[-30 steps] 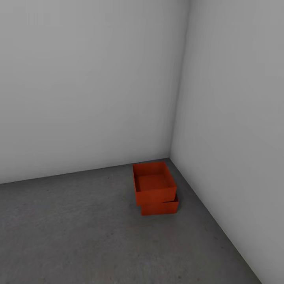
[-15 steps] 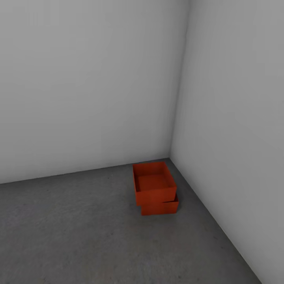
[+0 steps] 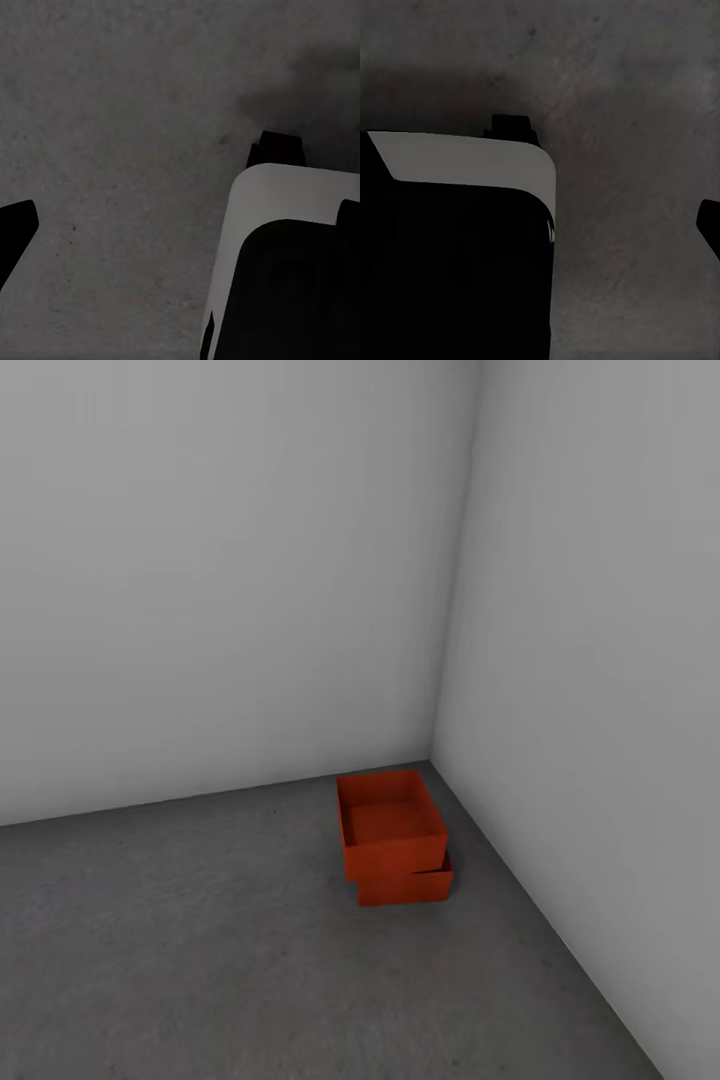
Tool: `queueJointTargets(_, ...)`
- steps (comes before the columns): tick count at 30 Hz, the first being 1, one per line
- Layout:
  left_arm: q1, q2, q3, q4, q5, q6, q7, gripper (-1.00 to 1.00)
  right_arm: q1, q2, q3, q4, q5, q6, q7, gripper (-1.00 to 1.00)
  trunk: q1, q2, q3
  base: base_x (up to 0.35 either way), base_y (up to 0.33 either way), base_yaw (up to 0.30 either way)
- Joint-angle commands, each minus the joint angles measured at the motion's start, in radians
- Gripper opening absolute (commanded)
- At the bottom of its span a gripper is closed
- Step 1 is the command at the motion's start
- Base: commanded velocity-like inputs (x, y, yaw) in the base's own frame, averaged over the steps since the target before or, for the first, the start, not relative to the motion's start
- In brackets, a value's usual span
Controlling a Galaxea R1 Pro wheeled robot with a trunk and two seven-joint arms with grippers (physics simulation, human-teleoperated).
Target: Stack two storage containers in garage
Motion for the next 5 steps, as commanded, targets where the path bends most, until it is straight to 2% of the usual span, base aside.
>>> queueJointTargets(1, 0.000, 0.000, -0.009, -0.003, 0.008, 0.007, 0.004, 1.00, -0.001, 0.001, 0.009, 0.001, -0.008, 0.002, -0.002, 1.00, 0.000, 0.000, -0.001, 0.000, 0.000, 0.000)
queueJointTargets(5, 0.000, 0.000, -0.009, -0.003, 0.008, 0.007, 0.004, 1.00, -0.001, 0.001, 0.009, 0.001, -0.008, 0.002, -0.002, 1.00, 0.000, 0.000, -0.001, 0.000, 0.000, 0.000)
